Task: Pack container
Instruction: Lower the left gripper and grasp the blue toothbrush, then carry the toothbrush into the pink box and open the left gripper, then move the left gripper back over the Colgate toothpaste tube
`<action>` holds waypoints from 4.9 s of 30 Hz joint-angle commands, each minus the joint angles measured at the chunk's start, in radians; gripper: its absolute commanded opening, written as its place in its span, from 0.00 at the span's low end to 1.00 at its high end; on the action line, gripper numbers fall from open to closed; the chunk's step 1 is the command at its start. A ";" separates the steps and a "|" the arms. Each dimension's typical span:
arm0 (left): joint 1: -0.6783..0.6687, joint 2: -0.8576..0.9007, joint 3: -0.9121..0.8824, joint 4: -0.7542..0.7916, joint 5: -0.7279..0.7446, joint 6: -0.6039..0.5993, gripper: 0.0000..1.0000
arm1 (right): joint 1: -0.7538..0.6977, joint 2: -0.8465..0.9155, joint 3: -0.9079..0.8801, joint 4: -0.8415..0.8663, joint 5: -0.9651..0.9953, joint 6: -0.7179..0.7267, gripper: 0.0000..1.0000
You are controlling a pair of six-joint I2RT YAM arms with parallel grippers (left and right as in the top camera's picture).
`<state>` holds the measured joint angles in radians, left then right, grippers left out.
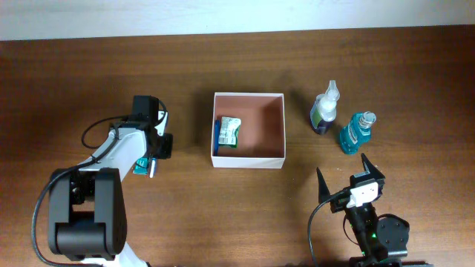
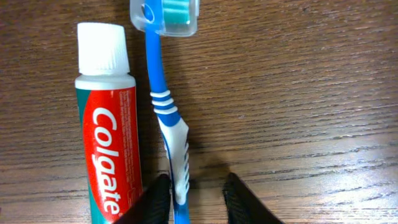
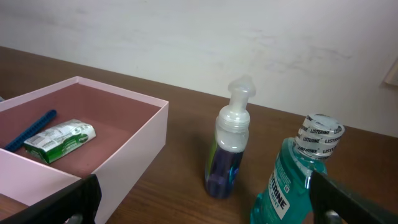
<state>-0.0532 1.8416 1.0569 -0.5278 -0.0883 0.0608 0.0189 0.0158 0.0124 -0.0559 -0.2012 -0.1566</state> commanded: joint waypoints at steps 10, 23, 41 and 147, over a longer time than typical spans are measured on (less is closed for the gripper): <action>0.004 -0.002 -0.027 -0.003 -0.014 0.005 0.09 | -0.008 -0.007 -0.007 -0.001 0.002 0.003 0.98; 0.004 -0.048 -0.002 -0.047 -0.013 -0.048 0.01 | -0.008 -0.007 -0.007 -0.001 0.002 0.003 0.98; -0.098 -0.494 0.054 -0.091 0.236 -0.203 0.01 | -0.008 -0.007 -0.007 -0.001 0.002 0.003 0.98; -0.389 -0.213 0.419 -0.321 0.003 -0.355 0.20 | -0.008 -0.007 -0.007 -0.001 0.002 0.003 0.98</action>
<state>-0.5007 1.7248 1.4540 -0.7776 -0.0566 -0.3294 0.0189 0.0158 0.0124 -0.0559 -0.2012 -0.1570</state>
